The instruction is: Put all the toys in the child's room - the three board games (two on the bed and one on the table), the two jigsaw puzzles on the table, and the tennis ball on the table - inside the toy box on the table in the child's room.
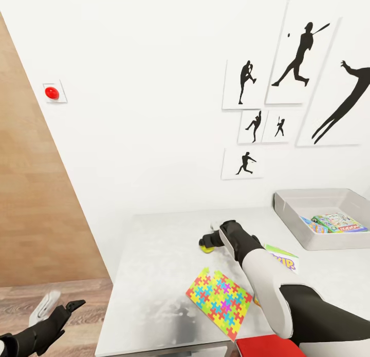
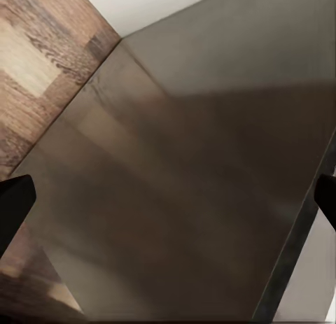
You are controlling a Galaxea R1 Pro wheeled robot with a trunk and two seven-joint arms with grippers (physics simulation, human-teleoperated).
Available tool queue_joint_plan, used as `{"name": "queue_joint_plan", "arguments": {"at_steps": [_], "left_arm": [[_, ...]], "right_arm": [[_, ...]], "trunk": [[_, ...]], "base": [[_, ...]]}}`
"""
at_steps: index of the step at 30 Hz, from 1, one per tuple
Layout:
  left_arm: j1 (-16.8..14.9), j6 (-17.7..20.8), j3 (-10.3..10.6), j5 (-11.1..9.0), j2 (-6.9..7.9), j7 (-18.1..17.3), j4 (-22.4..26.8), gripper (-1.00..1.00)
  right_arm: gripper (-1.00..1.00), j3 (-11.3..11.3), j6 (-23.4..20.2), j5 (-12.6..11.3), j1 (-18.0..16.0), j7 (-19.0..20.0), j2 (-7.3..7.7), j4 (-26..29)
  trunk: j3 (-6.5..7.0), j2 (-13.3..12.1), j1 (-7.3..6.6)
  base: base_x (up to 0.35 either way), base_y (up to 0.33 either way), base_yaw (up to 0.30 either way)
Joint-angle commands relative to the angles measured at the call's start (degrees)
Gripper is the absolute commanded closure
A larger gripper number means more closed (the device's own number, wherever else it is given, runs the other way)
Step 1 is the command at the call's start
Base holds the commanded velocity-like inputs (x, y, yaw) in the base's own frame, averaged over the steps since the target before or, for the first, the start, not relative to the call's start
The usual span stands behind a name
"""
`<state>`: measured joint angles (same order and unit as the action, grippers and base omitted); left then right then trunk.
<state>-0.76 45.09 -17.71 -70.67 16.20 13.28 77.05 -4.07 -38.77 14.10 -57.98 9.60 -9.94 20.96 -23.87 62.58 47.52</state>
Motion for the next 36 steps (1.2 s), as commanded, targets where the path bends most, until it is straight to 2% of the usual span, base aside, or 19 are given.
{"name": "queue_joint_plan", "arguments": {"at_steps": [1,8,13,15,16,18,19,20,23,26,29,30,32,33,36], "left_arm": [[0.0,0.2,-0.1,-0.6,-0.01,0.5,0.0,-1.0],[0.1,0.2,0.0,-0.6,0.01,0.5,-0.3,-1.0],[0.3,0.2,0.0,-0.6,-0.22,0.5,0.1,-1.0],[0.6,0.2,0.0,-0.5,-0.38,0.4,0.4,-1.0],[0.9,0.1,0.0,-0.5,-0.45,0.3,0.9,-1.0],[2.0,-0.2,-0.1,-0.5,-0.51,0.2,3.0,-1.0],[2.3,-0.2,-0.1,-0.5,-0.52,0.1,3.6,-1.0],[2.7,-0.3,-0.2,-0.5,-0.51,0.1,4.3,-1.0],[3.3,-0.2,-0.5,-0.6,-0.48,-0.2,5.9,-1.0],[3.4,-0.1,-0.4,-0.7,-0.51,-0.1,7.4,-1.0],[3.4,0.0,-0.3,-1.0,-0.54,-0.2,8.5,-1.0],[3.2,0.3,-0.1,-1.2,-0.64,-0.2,11.8,-1.0],[3.2,0.4,0.0,-1.3,-1.14,-0.1,13.4,-1.0],[3.4,0.5,-0.3,-1.3,-2.83,-0.2,15.0,-1.0],[3.5,0.1,-0.1,-1.3,-3.23,0.2,15.1,-1.0]], "right_arm": [[1.0,-0.4,-0.3,0.4,0.0,0.2,-0.06,0.1],[1.0,-0.4,-1.0,0.3,0.1,0.5,-0.06,2.9],[1.0,-0.4,-1.3,0.3,1.5,0.7,-0.06,7.2],[1.0,-0.3,-1.7,0.3,3.7,0.8,-0.06,12.2],[1.0,-0.3,-2.7,0.3,5.9,0.8,-0.06,17.3],[1.0,-0.2,-6.7,0.3,11.6,0.9,-0.06,30.9],[1.0,-0.2,-7.7,0.3,13.2,1.1,-0.06,34.6],[1.0,-0.1,-9.6,0.3,16.4,1.7,-0.06,42.1],[1.0,0.1,-13.7,0.6,24.5,7.8,-0.06,61.2],[1.0,0.3,-15.0,0.9,28.3,10.8,0.0,68.4],[1.0,0.4,-15.4,1.0,29.2,11.6,0.21,70.4],[1.0,0.4,-15.6,1.0,29.5,12.1,0.37,71.2],[1.0,0.3,-15.6,1.0,29.5,12.2,0.58,71.5],[1.0,0.1,-15.7,1.0,29.0,12.4,3.5,71.7],[1.0,0.4,-16.8,0.9,28.2,12.5,4.01,71.8]], "trunk": [[-0.07,0.0,0.0],[-0.07,0.0,0.0],[-0.07,0.0,0.0],[-0.07,0.0,0.0],[-0.07,0.0,0.0],[-0.07,0.0,0.0],[-0.07,0.0,0.0],[-0.07,0.0,0.0],[-0.07,0.0,0.0],[-0.07,0.0,0.0],[0.47,-1.2,-0.65],[0.65,-1.6,-0.87],[1.01,-2.4,-1.31],[1.19,-2.8,-1.53],[1.73,-4.0,-2.19]], "base": [[0.0,0.0,0.0],[0.0,0.0,0.0],[0.0,0.0,0.0],[0.0,0.0,0.0],[0.0,0.0,0.0],[0.0,0.0,0.0],[0.0,0.0,0.0],[0.0,0.0,0.0],[0.0,0.0,0.0],[0.0,0.0,0.0],[0.0,0.0,0.0],[0.0,0.0,0.0],[0.0,0.0,0.0],[0.0,0.0,0.0],[0.0,0.0,0.0]]}}
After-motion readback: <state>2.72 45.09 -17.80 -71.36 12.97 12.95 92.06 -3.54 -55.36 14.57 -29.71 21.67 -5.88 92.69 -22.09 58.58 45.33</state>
